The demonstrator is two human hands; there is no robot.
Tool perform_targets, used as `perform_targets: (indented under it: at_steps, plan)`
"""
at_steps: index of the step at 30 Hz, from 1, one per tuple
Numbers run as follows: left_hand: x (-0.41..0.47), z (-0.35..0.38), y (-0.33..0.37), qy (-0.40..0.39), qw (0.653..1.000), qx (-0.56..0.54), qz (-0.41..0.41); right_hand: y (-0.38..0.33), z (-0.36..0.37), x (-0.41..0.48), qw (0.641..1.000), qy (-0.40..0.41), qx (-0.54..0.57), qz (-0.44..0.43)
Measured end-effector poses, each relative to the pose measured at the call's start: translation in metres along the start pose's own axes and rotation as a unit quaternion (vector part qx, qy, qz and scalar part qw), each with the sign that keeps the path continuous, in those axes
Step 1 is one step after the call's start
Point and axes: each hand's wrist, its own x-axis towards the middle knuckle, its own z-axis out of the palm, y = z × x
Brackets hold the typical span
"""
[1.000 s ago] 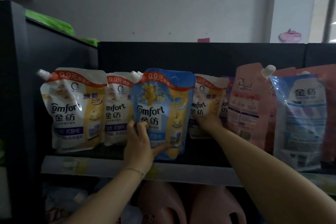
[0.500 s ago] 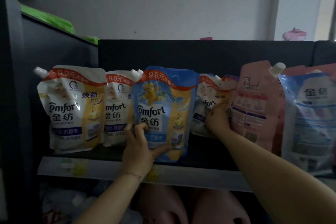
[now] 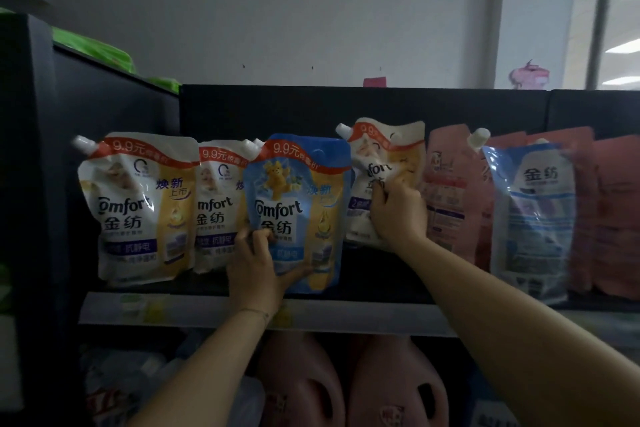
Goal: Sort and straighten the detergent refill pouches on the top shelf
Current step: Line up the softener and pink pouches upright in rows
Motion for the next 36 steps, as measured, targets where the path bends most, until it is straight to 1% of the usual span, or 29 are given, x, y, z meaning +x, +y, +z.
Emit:
perform_targets:
  at_steps: [1,4,9,12,13,15,18,19,21,24,28,31,34,35,36]
  plan:
    - [0.000,-0.002,0.002,-0.006,1.000,0.021,-0.008,-0.003,-0.005,-0.004,1.000,0.017,-0.006,-0.018]
    - [-0.004,-0.007,0.008,-0.078,0.993,0.058,-0.072,-0.015,-0.023,-0.016,0.996,0.060,-0.020,-0.065]
    - [-0.008,-0.018,0.022,-0.108,0.987,0.051,-0.108,-0.030,-0.055,-0.033,0.992,0.085,-0.039,-0.084]
    - [-0.007,-0.028,0.026,-0.143,0.982,0.035,-0.120,-0.035,-0.064,-0.045,0.990,0.091,-0.037,-0.105]
    - [-0.006,-0.033,0.027,-0.160,0.979,0.022,-0.122,-0.038,-0.066,-0.050,0.989,0.093,-0.035,-0.110]
    - [-0.002,-0.042,0.025,-0.199,0.970,-0.038,-0.131,-0.043,-0.067,-0.059,0.987,0.104,-0.027,-0.120]
    - [0.005,-0.061,0.017,-0.259,0.945,-0.144,-0.140,-0.051,-0.063,-0.073,0.983,0.124,0.005,-0.135]
    - [0.007,-0.066,0.014,-0.265,0.937,-0.178,-0.144,-0.055,-0.061,-0.077,0.981,0.135,0.016,-0.139]
    - [0.008,-0.076,0.009,-0.256,0.920,-0.242,-0.174,-0.065,-0.055,-0.084,0.977,0.149,0.034,-0.151]
    - [0.006,-0.090,0.016,-0.257,0.900,-0.285,-0.208,-0.082,-0.045,-0.093,0.969,0.166,0.056,-0.174]
    - [0.001,-0.107,0.031,-0.267,0.876,-0.333,-0.225,-0.098,-0.035,-0.100,0.952,0.203,0.083,-0.213]
    - [0.004,-0.108,0.033,-0.273,0.852,-0.392,-0.213,-0.110,-0.028,-0.101,0.938,0.231,0.084,-0.245]
    - [0.012,-0.113,0.036,-0.235,0.800,-0.507,-0.217,-0.120,-0.017,-0.101,0.929,0.241,0.074,-0.270]
    - [0.014,-0.115,0.036,-0.226,0.797,-0.517,-0.214,-0.124,-0.013,-0.102,0.926,0.243,0.070,-0.280]
    - [0.016,-0.115,0.033,-0.219,0.807,-0.507,-0.209,-0.128,-0.008,-0.103,0.923,0.245,0.067,-0.290]
